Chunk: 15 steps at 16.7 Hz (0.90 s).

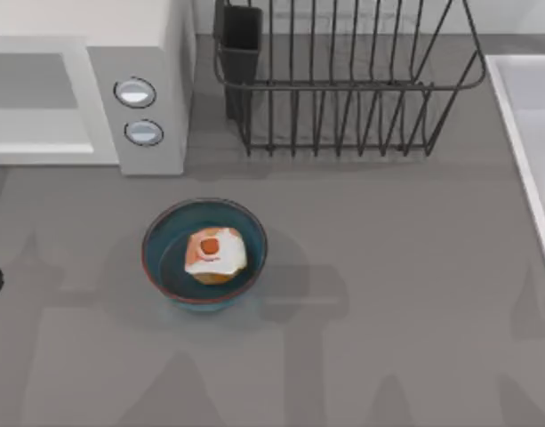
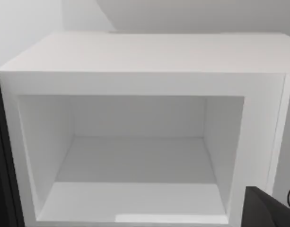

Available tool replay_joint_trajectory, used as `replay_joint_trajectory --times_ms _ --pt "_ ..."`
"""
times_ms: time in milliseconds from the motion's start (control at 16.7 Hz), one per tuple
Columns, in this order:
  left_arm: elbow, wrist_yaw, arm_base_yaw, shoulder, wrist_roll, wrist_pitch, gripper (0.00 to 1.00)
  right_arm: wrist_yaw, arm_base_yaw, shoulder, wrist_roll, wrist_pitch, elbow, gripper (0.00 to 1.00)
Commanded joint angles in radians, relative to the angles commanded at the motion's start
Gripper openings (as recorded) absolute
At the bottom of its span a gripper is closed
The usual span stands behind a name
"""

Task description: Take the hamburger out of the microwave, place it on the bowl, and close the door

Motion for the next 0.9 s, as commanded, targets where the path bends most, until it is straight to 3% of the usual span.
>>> replay_joint_trajectory --times_ms 240,600,900 --pt "0.017 -0.132 -0.132 0.046 0.0 0.03 0.0 0.0 0.0 0.0 0.0 0.0 0.0 1.0" --pt "0.016 -0.153 -0.153 0.062 0.0 0.047 0.0 0.0 0.0 0.0 0.0 0.0 0.0 1.0" --pt "0.03 -0.271 -0.273 0.243 0.002 0.21 0.0 0.0 0.0 0.0 0.0 0.0 0.0 1.0"
